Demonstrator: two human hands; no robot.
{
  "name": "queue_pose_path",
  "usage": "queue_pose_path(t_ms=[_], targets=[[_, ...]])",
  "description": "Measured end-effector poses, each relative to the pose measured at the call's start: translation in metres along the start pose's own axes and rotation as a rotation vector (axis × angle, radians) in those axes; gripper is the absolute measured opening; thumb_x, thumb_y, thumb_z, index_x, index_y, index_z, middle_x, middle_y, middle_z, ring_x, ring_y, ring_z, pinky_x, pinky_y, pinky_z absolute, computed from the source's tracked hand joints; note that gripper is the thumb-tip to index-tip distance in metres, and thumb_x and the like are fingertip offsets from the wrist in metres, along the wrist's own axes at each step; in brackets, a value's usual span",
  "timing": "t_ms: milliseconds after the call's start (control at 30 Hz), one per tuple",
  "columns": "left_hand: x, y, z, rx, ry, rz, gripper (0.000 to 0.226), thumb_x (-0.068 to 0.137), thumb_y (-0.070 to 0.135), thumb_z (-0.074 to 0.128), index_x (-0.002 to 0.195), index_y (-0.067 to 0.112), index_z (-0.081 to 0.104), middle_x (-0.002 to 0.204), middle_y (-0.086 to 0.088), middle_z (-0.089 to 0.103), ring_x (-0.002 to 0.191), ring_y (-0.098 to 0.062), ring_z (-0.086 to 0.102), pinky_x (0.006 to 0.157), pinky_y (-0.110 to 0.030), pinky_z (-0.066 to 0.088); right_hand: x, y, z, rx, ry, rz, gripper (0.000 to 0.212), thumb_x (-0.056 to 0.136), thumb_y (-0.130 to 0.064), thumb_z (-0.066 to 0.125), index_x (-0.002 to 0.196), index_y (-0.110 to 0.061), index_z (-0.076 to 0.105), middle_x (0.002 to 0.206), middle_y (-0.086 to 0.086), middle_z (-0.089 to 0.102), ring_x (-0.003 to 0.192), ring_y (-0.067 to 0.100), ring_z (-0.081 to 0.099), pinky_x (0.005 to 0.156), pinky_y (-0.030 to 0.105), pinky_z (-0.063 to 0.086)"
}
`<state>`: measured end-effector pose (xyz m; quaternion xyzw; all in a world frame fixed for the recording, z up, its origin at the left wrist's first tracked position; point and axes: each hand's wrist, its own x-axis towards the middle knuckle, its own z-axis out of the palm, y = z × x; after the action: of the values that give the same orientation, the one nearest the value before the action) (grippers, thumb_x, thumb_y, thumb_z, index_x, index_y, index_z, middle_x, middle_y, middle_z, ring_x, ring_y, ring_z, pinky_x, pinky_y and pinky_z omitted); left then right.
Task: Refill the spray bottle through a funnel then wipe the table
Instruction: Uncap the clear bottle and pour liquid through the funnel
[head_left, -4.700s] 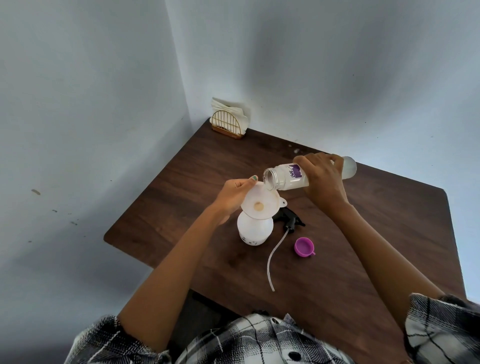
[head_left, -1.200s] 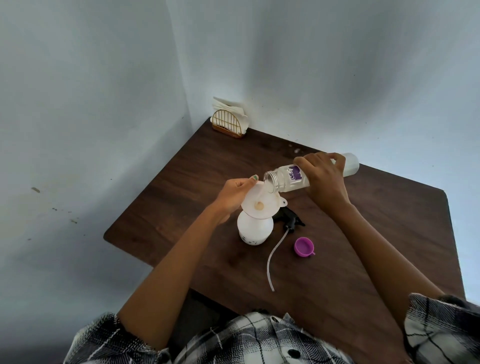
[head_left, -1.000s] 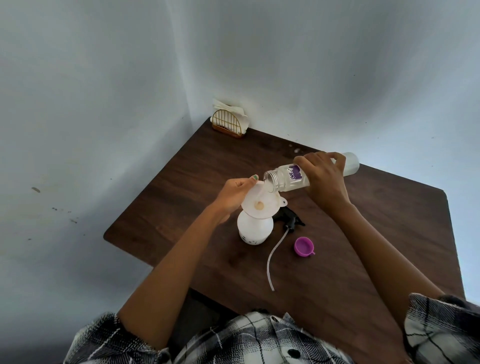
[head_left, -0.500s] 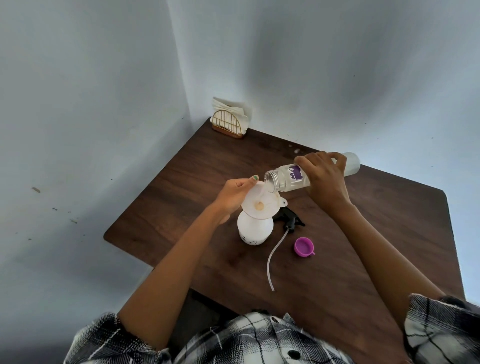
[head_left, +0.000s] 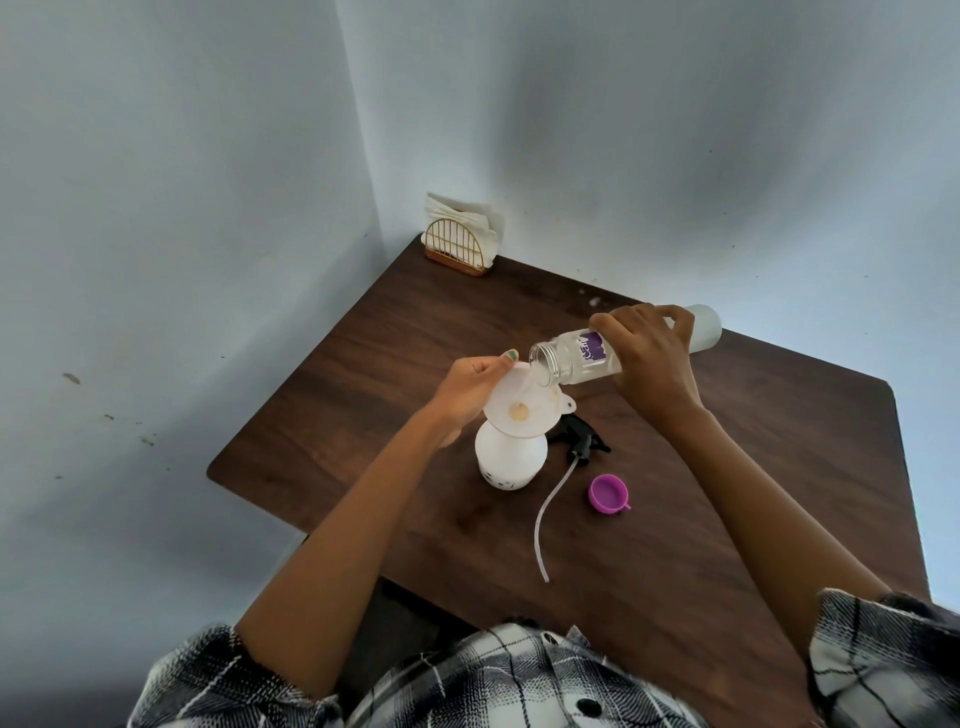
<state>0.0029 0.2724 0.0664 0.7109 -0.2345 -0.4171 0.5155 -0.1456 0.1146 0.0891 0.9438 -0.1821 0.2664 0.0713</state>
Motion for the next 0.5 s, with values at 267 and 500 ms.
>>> queue_pose_path(t_ms=[267, 500], targets=[[-0.0019, 0.0007, -0.0003, -0.014, -0.012, 0.008, 0.044, 0.096, 0.042, 0.047, 0.104, 0.003, 0.068, 0.095, -0.007, 0.062, 0.082, -0.016, 0.054, 0.067, -0.024, 0.043, -0.0007, -0.0009, -0.0002, -0.001, 0.010, -0.007, 0.045, 0.065, -0.006, 0.079, 0.102, -0.015, 0.056, 0.095, 0.008, 0.065, 0.090, 0.031, 0.061, 0.085, 0.049, 0.036], [-0.0031, 0.0022, -0.0005, -0.016, -0.024, 0.001, 0.037, 0.097, 0.041, 0.047, 0.097, 0.010, 0.067, 0.089, -0.001, 0.062, 0.079, -0.012, 0.055, 0.067, -0.022, 0.043, 0.0000, -0.0017, -0.0007, -0.004, 0.000, -0.009, 0.051, 0.064, -0.007, 0.081, 0.103, -0.018, 0.051, 0.097, 0.007, 0.065, 0.092, 0.030, 0.061, 0.086, 0.049, 0.036]])
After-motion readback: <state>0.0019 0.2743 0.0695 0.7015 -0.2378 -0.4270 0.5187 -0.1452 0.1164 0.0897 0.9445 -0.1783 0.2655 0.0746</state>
